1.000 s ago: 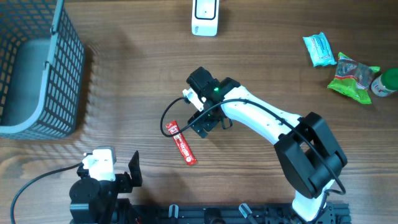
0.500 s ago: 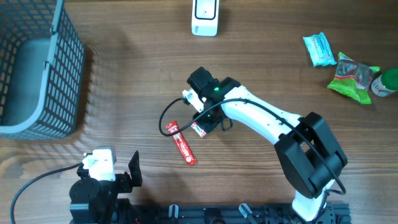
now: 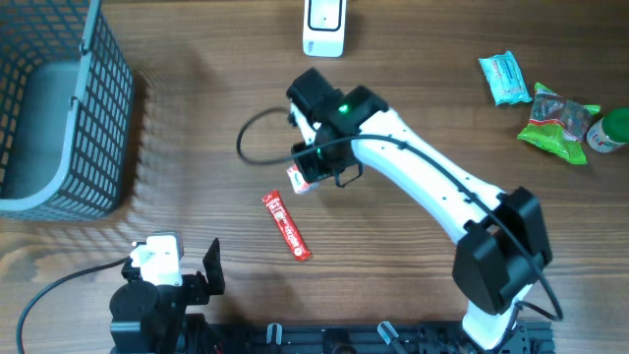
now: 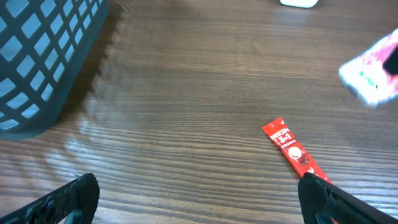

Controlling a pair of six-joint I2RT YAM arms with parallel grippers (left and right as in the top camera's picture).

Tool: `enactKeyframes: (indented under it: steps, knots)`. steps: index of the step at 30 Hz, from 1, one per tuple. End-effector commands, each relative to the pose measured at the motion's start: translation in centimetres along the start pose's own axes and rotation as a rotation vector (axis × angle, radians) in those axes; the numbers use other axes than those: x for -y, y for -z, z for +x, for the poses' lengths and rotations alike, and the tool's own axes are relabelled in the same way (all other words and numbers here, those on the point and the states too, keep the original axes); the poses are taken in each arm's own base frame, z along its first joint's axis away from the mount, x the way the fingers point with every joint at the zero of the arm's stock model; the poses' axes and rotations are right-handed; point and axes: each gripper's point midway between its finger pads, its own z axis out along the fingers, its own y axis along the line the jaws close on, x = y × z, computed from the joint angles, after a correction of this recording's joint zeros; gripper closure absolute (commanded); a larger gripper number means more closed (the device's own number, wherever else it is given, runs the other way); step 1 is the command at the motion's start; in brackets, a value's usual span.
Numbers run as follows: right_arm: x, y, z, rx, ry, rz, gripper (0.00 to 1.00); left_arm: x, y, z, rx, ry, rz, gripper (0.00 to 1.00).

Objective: Scan the item barcode
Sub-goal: 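Lift the tissue pack and carry it up toward the scanner, then hold the tissue pack in front of the white scanner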

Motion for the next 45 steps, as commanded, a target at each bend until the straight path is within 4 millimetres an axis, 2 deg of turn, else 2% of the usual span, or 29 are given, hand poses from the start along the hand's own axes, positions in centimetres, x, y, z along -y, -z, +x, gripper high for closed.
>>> enactKeyframes:
  steps: [1, 3, 7, 11, 14, 20, 21, 23, 25, 28, 31, 36, 38, 41, 45]
  knots:
    - [-3.7, 2.9, 0.6, -0.132, -0.450, -0.305, 0.96, -0.1, -0.1, 0.1, 0.002, 0.007, -0.006, 0.00]
    - [-4.7, 4.3, 1.3, -0.258, -0.617, -0.424, 0.96, -0.1, -0.1, 0.1, 0.002, 0.007, -0.006, 0.00]
    - [-5.0, 5.9, 1.3, -0.331, -0.686, -0.532, 0.96, -0.1, -0.1, 0.1, 0.002, 0.007, -0.006, 0.00]
    - [-2.0, 5.1, -0.2, -0.201, -0.595, -0.445, 0.96, -0.1, -0.1, 0.1, 0.002, 0.007, -0.006, 0.00]
    - [0.5, 4.7, -3.6, 0.019, -0.358, -0.381, 0.96, -0.1, -0.1, 0.1, 0.002, 0.007, -0.006, 0.00]
    - [0.3, 6.7, -10.0, 0.301, -0.215, -0.438, 0.96, -0.1, -0.1, 0.1, 0.002, 0.007, -0.006, 0.00]
    - [2.2, 7.0, -12.4, 0.432, -0.220, -0.323, 0.96, -0.1, -0.1, 0.1, 0.002, 0.007, -0.006, 0.00]
    - [5.8, 7.6, -14.8, 0.583, -0.273, -0.124, 0.96, -0.1, -0.1, 0.1, 0.002, 0.007, -0.006, 0.00]
    - [9.8, 8.9, -17.3, 0.762, -0.350, 0.085, 0.96, -0.1, -0.1, 0.1, 0.002, 0.007, -0.006, 0.00]
    - [11.6, 10.3, -20.8, 0.951, -0.372, 0.163, 0.96, -0.1, -0.1, 0.1, 0.002, 0.007, -0.006, 0.00]
    - [11.5, 10.4, -24.2, 1.094, -0.292, 0.162, 0.96, -0.1, -0.1, 0.1, 0.002, 0.007, -0.006, 0.00]
    - [11.9, 8.6, -28.0, 1.262, -0.233, 0.128, 0.95, -0.1, -0.1, 0.1, 0.002, 0.007, -0.006, 0.00]
    - [12.5, 8.5, -29.3, 1.351, -0.181, 0.148, 0.96, -0.1, -0.1, 0.1, 0.002, 0.007, -0.006, 0.00]
    - [13.3, 8.4, -30.0, 1.425, -0.141, 0.200, 0.95, -0.1, -0.1, 0.1, 0.002, 0.007, -0.006, 0.00]
    - [14.3, 6.7, -30.7, 1.446, -0.099, 0.280, 0.95, -0.1, -0.1, 0.1, 0.002, 0.007, -0.006, 0.00]
